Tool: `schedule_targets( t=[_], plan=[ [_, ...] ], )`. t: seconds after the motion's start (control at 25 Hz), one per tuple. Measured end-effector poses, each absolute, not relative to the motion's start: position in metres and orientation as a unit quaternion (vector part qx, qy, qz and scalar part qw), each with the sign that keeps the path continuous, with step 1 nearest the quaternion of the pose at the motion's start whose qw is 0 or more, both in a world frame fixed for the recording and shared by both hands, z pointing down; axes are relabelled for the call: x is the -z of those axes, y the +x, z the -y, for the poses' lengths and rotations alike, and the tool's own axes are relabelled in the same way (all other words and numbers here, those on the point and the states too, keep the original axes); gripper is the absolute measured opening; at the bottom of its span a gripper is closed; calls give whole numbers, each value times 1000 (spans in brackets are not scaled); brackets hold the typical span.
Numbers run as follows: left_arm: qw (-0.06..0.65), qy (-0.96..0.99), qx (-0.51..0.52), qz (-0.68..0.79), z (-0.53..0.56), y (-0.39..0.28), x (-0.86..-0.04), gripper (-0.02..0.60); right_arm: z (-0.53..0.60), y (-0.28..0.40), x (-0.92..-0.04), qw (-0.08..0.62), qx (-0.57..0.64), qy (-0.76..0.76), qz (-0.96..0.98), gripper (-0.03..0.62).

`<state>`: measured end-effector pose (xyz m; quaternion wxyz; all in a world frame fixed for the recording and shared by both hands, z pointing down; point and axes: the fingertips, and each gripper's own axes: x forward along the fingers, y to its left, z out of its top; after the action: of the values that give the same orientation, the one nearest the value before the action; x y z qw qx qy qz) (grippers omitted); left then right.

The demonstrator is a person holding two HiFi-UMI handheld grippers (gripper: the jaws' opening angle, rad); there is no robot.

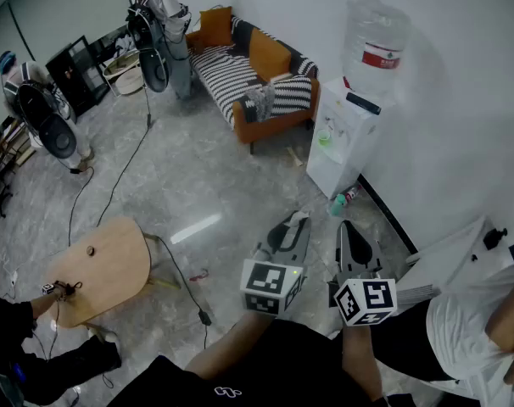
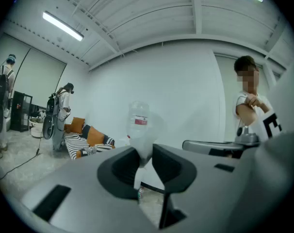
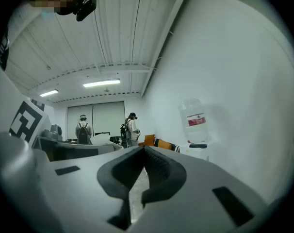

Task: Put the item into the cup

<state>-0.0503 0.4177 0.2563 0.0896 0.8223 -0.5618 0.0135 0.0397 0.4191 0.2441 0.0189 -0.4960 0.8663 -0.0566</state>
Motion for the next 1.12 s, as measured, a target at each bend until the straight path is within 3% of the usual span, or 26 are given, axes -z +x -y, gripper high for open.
schedule_targets(
  t=[0.24, 0.68, 1.12],
  plan=[
    [90, 823, -18, 561, -419, -48, -258, 83, -419, 41, -239, 58, 64, -483, -871, 10],
    [120, 813, -4, 570, -418, -39, -262, 83, -414, 66, -246, 40, 64, -495, -865, 10],
    [96, 812, 11, 575, -431, -16, -256, 83, -430, 98, -254, 37, 54, -491, -869, 9]
  ],
)
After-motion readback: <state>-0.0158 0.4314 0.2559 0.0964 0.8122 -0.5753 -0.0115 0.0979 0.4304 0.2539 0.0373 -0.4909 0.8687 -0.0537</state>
